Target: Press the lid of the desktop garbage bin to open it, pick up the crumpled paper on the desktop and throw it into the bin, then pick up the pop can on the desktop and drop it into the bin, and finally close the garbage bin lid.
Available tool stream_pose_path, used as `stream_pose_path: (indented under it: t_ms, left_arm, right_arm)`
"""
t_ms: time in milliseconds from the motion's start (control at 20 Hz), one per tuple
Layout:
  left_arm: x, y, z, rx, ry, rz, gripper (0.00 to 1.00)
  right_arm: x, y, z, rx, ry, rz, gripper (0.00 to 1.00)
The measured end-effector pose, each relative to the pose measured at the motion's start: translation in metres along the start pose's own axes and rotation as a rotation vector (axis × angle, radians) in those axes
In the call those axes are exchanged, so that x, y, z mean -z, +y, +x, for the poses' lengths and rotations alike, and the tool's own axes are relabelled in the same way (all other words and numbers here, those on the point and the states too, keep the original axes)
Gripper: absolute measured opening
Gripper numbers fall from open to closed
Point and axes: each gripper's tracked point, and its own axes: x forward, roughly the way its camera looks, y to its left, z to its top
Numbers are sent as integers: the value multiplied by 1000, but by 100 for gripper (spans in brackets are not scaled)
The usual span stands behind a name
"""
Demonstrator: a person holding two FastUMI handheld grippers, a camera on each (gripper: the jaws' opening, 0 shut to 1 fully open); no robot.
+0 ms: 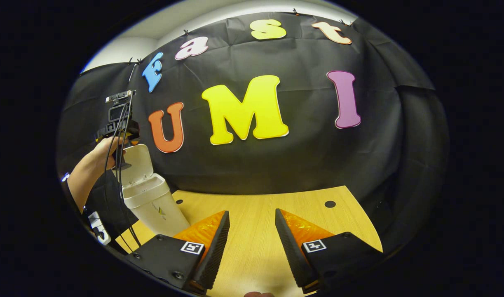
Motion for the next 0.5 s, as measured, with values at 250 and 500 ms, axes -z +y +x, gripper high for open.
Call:
stream_pose_path:
  t_ms: [250,500]
  left_arm:
    - [61,-4,-29,47,107,-8,93]
    - [120,-2,-35,53,184,43,90]
  right_arm:
    - [11,-15,-7,-8,26,-1,72]
    - [23,-27,-12,2,62,-15,72]
